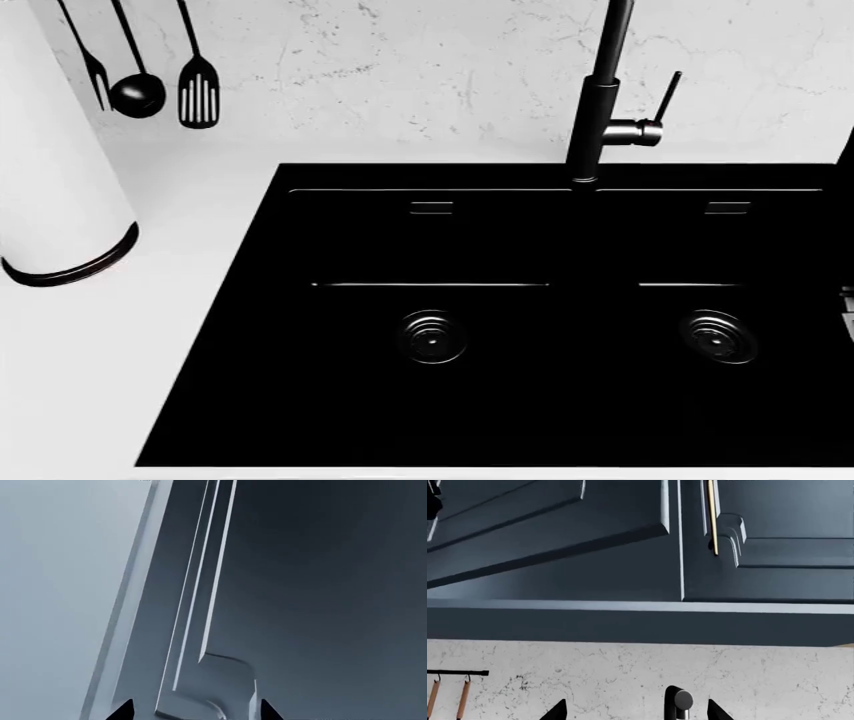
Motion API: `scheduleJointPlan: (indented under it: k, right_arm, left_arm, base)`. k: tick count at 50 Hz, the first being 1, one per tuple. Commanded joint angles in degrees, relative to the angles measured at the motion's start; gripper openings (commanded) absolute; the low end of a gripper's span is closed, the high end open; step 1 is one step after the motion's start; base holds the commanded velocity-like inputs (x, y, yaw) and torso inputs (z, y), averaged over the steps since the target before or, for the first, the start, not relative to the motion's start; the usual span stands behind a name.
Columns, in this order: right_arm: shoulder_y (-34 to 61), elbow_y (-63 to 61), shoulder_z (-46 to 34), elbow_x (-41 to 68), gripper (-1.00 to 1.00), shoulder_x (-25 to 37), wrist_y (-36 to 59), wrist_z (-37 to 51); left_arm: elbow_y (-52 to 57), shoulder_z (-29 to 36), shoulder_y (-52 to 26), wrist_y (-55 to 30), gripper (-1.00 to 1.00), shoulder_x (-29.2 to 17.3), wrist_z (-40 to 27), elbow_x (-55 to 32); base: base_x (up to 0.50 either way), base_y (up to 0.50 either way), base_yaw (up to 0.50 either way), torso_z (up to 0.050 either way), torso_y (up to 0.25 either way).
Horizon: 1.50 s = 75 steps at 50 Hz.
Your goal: Pick the kettle from the counter and place it on the tray. Then pick the mug from the cabinet and place it on the tray. Then close the cabinet doors.
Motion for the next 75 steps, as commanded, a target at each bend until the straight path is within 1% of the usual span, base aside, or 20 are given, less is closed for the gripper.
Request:
scheduleJointPlan:
  k: [1, 6, 14, 26, 33, 54, 75]
  right_arm:
    - [-0.3, -0.1, 2.1, 1.9, 1.00, 0.7, -0.3, 0.1]
    - [-0.6, -0.1, 2.8, 2.3, 1.00, 0.9, -0.3, 0.1]
    - [-0.5, -0.1, 2.5, 2.2, 1.00, 1.0, -0.4, 0.1]
    - [-1.2, -0.1, 2.7, 1.8, 1.00, -0.6, 1.1, 0.1]
    - [-1.8, -0.1, 3.3, 1.8, 1.00, -1.4, 2.0, 0.0]
    - [-2.9, 0.0, 3.8, 1.4, 1.00, -3.2, 3.7, -0.3]
    - [-3.7, 0.4, 4.1, -0.2, 1.00, -4.9, 5.5, -1.7]
  left_arm:
    - [1.4, 2.2, 2.2, 6.5, 1.00, 8.1, 8.6, -19.2]
    - [2.4, 3.3, 3.9, 6.3, 1.00, 8.2, 8.6, -19.0]
    - [2.5, 7.1, 7.5, 5.0, 1.00, 7.5, 9.5, -16.9]
    - [2.3, 13.2, 13.6, 2.8, 1.00, 6.7, 10.8, -14.1]
    - [2.4, 15.4, 16.6, 2.7, 1.00, 6.7, 11.1, -13.1]
    - [2.0, 20.6, 25.5, 5.6, 1.00, 7.0, 13.1, -9.8]
    - [-0.9, 23.6, 30.8, 8.7, 1.00, 7.5, 15.2, -7.6]
  base:
    - [0.00, 0.00, 0.00, 0.000, 0.000]
    - [0.00, 0.00, 0.00, 0.000, 0.000]
    - [0.00, 0.00, 0.00, 0.000, 0.000]
    - [0.00, 0.00, 0.00, 0.000, 0.000]
    - [0.00, 0.00, 0.00, 0.000, 0.000]
    - [0.00, 0.00, 0.00, 0.000, 0.000]
    - [0.00, 0.00, 0.00, 0.000, 0.000]
